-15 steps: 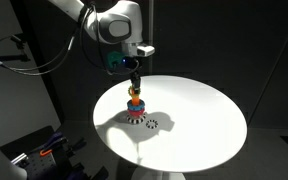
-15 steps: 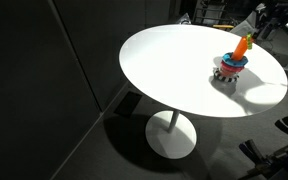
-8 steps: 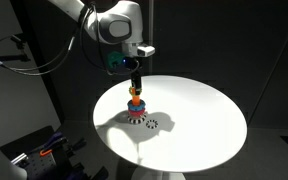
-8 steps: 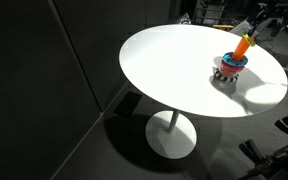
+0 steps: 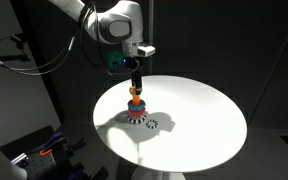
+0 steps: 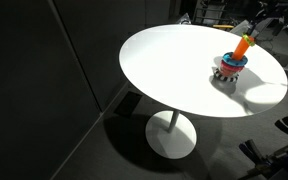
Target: Put the yellow ring through the pole
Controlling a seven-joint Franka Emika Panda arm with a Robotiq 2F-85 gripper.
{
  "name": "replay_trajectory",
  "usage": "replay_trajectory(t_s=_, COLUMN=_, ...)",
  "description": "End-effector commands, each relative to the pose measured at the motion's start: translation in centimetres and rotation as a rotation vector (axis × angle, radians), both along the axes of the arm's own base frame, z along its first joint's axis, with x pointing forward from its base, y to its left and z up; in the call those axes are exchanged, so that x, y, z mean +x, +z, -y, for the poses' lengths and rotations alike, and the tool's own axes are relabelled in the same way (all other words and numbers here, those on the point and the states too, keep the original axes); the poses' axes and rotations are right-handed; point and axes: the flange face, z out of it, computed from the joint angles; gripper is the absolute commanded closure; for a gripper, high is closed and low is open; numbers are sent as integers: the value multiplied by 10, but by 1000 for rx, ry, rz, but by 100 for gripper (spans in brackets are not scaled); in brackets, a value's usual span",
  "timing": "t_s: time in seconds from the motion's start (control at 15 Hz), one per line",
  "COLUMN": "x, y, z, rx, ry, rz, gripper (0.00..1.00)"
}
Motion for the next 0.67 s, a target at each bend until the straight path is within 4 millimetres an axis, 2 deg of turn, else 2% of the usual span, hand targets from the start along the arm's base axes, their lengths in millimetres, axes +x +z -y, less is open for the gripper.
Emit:
replay_trajectory(t_s=0.0, x=9, y=4, z=1, rx=-7, ry=-6, rz=-8, gripper=0)
replay_trajectory(t_s=0.6, x=19, y=-4, z=-2, rx=-10, ry=-7, rz=-19, gripper=0)
